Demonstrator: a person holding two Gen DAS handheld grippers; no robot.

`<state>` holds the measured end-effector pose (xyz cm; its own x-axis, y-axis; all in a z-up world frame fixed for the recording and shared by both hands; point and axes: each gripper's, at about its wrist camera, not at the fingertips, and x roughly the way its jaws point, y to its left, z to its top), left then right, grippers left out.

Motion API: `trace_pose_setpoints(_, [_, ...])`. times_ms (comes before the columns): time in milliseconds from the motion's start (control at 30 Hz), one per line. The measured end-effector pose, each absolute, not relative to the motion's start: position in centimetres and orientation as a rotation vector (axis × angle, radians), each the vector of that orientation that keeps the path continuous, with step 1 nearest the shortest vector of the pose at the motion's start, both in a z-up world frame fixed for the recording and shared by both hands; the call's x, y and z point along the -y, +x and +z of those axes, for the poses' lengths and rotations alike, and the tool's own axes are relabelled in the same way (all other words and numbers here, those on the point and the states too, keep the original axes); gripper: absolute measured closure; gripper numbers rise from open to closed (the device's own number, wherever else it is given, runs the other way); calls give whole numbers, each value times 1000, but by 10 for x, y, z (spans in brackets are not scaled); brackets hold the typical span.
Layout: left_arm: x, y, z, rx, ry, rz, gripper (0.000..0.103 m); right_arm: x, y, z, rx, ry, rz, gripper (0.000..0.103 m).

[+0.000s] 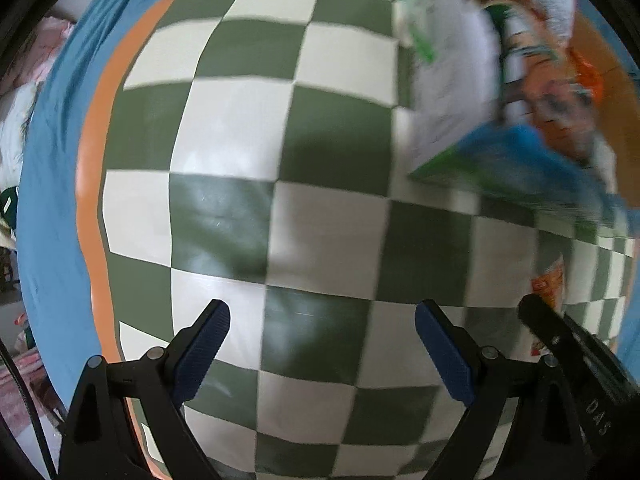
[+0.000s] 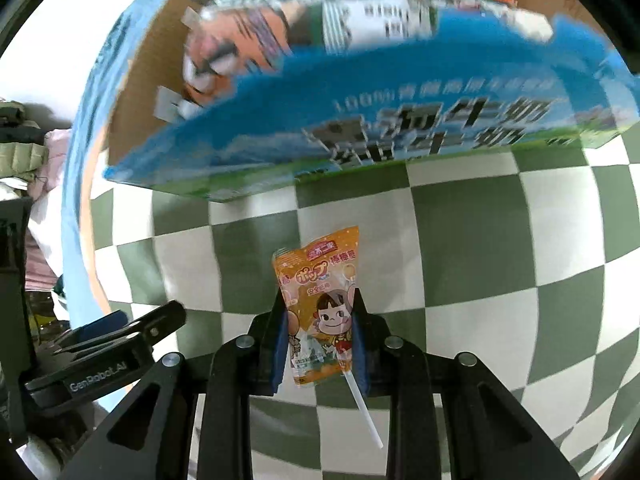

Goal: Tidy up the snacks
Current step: 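Lift the lollipop packet with the right tool and carry it over the box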

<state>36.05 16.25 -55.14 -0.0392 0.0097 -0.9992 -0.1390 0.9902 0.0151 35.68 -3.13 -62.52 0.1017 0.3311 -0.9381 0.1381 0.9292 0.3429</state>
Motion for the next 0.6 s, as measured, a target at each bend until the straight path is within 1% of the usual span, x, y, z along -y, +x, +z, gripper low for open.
trace_pose_setpoints(167, [-144, 363, -501, -1551, -108, 57, 9, 42, 350, -574, -1421, 416, 168, 74])
trace_pose_setpoints(300, [-116, 369, -461, -1505, -112, -1, 9, 79, 347, -517, -1378, 442, 165, 74])
trace_pose_setpoints(367, [-99, 385, -442, -1484, -114, -36, 9, 95, 347, -488, -1350, 450, 158, 74])
trace_pose_setpoints(500, [-62, 405, -425, -1464, -85, -91, 9, 134, 352, -441, -1301, 460, 145, 74])
trace_pose_setpoints(600, [-51, 422, -422, -1460, -68, -120, 9, 157, 365, -413, -1265, 461, 125, 74])
